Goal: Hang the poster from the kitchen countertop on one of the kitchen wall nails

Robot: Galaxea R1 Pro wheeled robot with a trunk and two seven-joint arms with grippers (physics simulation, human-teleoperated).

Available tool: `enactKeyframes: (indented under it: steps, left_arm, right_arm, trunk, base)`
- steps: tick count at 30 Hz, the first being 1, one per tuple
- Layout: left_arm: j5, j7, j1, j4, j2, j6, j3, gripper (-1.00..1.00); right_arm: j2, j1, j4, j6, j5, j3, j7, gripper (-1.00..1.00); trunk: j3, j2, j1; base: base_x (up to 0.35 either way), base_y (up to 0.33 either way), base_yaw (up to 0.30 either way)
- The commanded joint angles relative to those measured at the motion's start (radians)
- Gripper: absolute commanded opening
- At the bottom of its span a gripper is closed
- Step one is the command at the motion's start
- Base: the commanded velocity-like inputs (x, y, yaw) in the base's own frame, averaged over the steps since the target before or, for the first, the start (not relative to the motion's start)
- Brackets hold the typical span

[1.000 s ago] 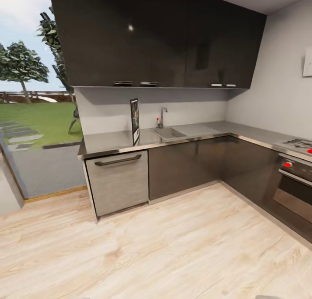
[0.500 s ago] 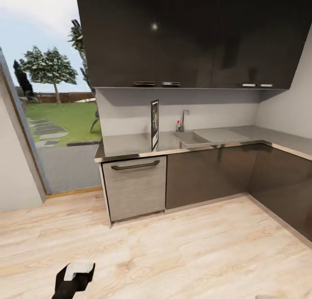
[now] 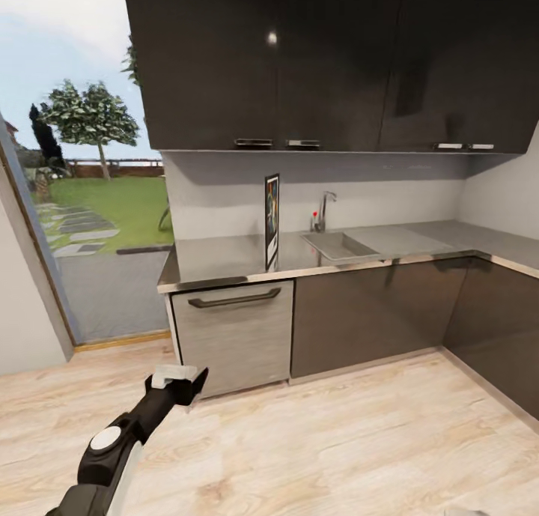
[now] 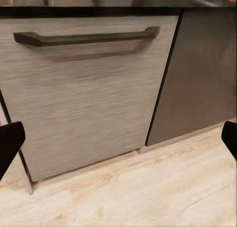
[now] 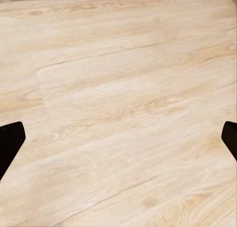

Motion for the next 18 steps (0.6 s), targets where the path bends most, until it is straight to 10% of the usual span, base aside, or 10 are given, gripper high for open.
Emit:
enactKeyframes:
  steps: [1, 18]
  left_arm:
    - [0.000, -0.011, -0.017, -0.001, -0.006, 0.019, 0.003, 1.00]
    - [-0.013, 0.028, -0.396, 0.079, -0.136, 0.154, -0.088, 1.00]
  right_arm:
    - [0.000, -0.001, 0.001, -0.003, 0.000, 0.000, -0.001, 1.00]
    - [-0.002, -0.001, -0.001, -0.003, -0.001, -0.008, -0.002, 1.00]
  trunk:
    - [-0.001, -0.001, 0.001]
    - [0.000, -0.001, 0.001]
  base:
    - [0.343, 0.000, 0.000]
    - [0.163, 0.000, -0.076]
